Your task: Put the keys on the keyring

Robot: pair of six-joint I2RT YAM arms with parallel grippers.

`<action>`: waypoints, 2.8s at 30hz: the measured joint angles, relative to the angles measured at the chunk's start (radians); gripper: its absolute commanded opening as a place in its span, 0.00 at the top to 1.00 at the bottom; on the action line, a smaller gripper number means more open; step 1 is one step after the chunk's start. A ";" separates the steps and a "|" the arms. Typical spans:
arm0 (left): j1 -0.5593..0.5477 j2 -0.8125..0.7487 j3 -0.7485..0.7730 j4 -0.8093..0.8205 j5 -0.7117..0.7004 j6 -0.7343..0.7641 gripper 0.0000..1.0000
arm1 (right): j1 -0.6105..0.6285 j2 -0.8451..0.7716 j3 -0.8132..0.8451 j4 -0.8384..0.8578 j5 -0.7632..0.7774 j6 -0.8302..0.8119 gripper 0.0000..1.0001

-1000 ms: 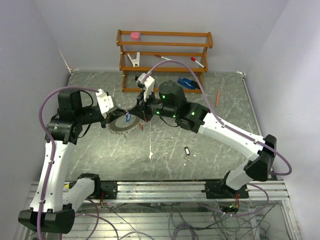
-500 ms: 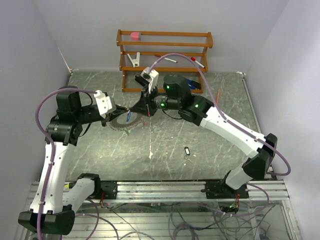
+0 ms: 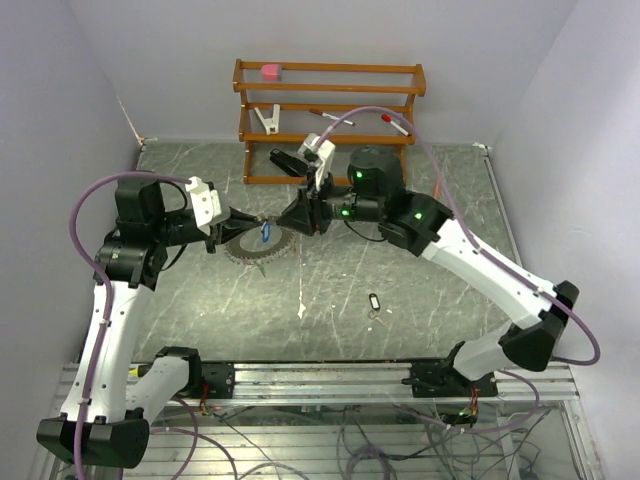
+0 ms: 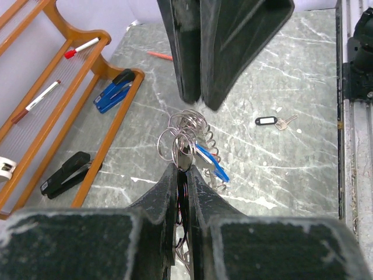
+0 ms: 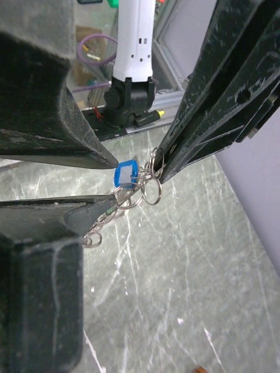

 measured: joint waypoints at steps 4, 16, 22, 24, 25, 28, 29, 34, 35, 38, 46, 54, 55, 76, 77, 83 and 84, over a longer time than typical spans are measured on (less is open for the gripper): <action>0.000 0.003 0.000 0.002 0.027 -0.007 0.93 | -0.005 -0.081 -0.038 0.014 0.015 -0.079 0.72; -0.006 0.051 -0.003 -0.009 0.140 -0.046 0.93 | -0.006 -0.131 -0.146 0.144 -0.065 -0.252 0.72; -0.008 0.051 -0.006 -0.015 0.160 -0.049 0.93 | -0.007 -0.115 -0.178 0.177 -0.087 -0.258 0.64; -0.008 0.051 -0.008 -0.014 0.167 -0.054 0.93 | -0.007 -0.115 -0.181 0.193 -0.090 -0.256 0.62; -0.008 0.051 -0.010 -0.014 0.169 -0.057 0.93 | -0.007 -0.115 -0.182 0.200 -0.090 -0.255 0.60; -0.011 0.051 -0.013 -0.012 0.176 -0.069 0.93 | -0.007 -0.116 -0.182 0.226 -0.094 -0.241 0.55; -0.012 0.051 -0.013 -0.012 0.177 -0.071 0.93 | -0.008 -0.116 -0.182 0.239 -0.100 -0.232 0.54; -0.012 0.050 -0.014 -0.013 0.188 -0.074 0.93 | -0.013 -0.110 -0.182 0.267 -0.129 -0.194 0.52; -0.012 0.049 -0.014 -0.015 0.192 -0.070 0.93 | -0.016 -0.104 -0.182 0.273 -0.140 -0.185 0.52; -0.012 0.049 -0.014 -0.025 0.195 -0.058 0.93 | -0.027 -0.081 -0.182 0.280 -0.169 -0.159 0.52; -0.012 0.048 -0.014 -0.026 0.206 -0.055 0.93 | -0.057 -0.048 -0.184 0.319 -0.254 -0.093 0.53; -0.012 0.048 -0.014 -0.024 0.215 -0.056 0.93 | -0.079 -0.043 -0.204 0.371 -0.321 -0.032 0.53; -0.012 0.048 -0.014 -0.023 0.216 -0.057 0.93 | -0.082 -0.042 -0.212 0.379 -0.329 -0.023 0.53; -0.012 0.048 -0.008 -0.017 0.216 -0.067 0.93 | -0.095 -0.017 -0.280 0.497 -0.406 0.088 0.94; -0.012 0.048 -0.008 -0.016 0.216 -0.068 0.93 | -0.096 -0.017 -0.280 0.500 -0.407 0.089 0.99; -0.012 0.048 -0.007 -0.013 0.215 -0.070 0.89 | -0.098 -0.017 -0.283 0.505 -0.412 0.099 1.00; -0.012 0.048 -0.007 -0.014 0.214 -0.069 0.89 | -0.098 -0.017 -0.283 0.505 -0.412 0.099 1.00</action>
